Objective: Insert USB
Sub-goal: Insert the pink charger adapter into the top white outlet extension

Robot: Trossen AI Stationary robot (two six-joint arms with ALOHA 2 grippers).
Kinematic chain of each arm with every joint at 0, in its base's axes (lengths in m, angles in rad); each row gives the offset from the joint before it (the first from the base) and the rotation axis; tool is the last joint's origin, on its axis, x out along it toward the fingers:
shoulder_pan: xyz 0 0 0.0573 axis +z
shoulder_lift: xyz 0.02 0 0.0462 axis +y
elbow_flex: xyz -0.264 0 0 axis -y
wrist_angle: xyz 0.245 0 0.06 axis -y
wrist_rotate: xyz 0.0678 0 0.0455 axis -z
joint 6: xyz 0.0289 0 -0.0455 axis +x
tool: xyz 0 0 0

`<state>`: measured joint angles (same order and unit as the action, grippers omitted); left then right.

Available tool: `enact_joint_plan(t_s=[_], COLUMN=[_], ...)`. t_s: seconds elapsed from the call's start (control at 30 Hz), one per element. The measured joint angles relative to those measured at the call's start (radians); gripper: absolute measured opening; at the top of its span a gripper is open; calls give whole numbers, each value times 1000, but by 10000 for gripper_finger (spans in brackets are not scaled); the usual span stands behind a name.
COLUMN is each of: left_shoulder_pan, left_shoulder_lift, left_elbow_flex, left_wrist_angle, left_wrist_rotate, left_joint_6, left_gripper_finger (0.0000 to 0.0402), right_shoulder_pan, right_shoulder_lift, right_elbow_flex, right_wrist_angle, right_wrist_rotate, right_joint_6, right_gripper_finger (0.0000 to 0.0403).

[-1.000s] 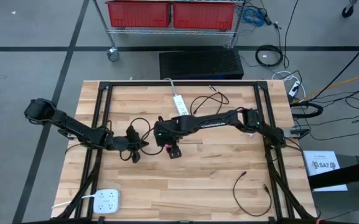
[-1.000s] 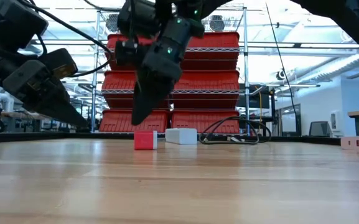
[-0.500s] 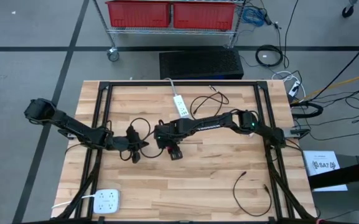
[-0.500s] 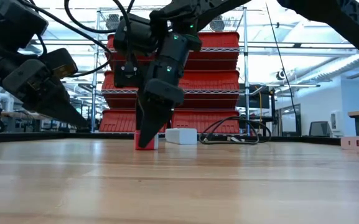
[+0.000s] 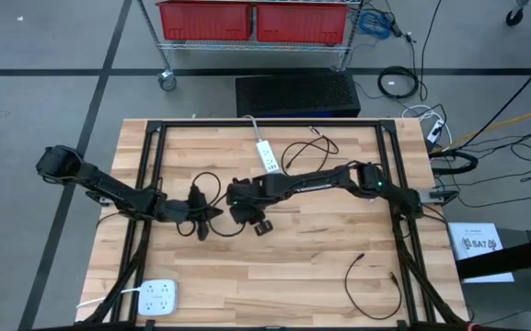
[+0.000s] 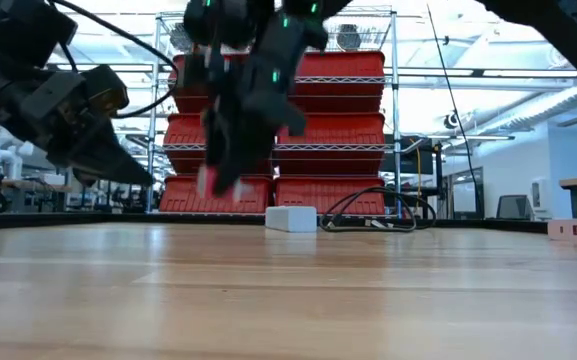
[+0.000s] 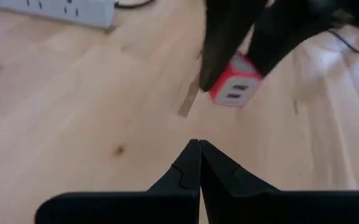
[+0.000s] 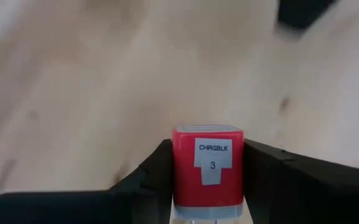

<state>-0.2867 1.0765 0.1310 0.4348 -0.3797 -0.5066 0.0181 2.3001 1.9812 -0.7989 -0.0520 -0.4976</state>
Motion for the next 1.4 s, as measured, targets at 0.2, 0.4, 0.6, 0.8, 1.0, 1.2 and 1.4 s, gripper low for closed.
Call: enact_joint_plan(t_s=[0.2,0.4,0.6,0.8,1.0,1.2,1.4], left_shoulder_pan=[0,0,-1,36,74,95,97], left_shoulder_lift=[0,0,0,1,40,117,175], left_elbow_flex=[2,2,2,38,125,234,315], left_wrist_angle=[71,277,479,528,530,527,526], left_wrist_rotate=[-44,-84,-162,-178,-130,-83,-37], left_joint_6=[54,225,459,560,567,565,565], left_gripper_finger=[6,6,6,15,79,165,204], right_shoulder_pan=[-32,-108,-144,-135,-90,-54,-40], right_shoulder_lift=[-124,-299,-537,-654,-655,-629,-616], right_elbow_flex=[-1,-176,-612,-986,-1138,-1137,-1133], right_wrist_angle=[51,235,709,1346,1742,1821,1822], right_wrist_rotate=[-4,-89,-161,-159,-49,-25,-23], right_joint_6=[-21,28,200,430,529,542,541], right_gripper_finger=[114,114,114,114,114,114,114])
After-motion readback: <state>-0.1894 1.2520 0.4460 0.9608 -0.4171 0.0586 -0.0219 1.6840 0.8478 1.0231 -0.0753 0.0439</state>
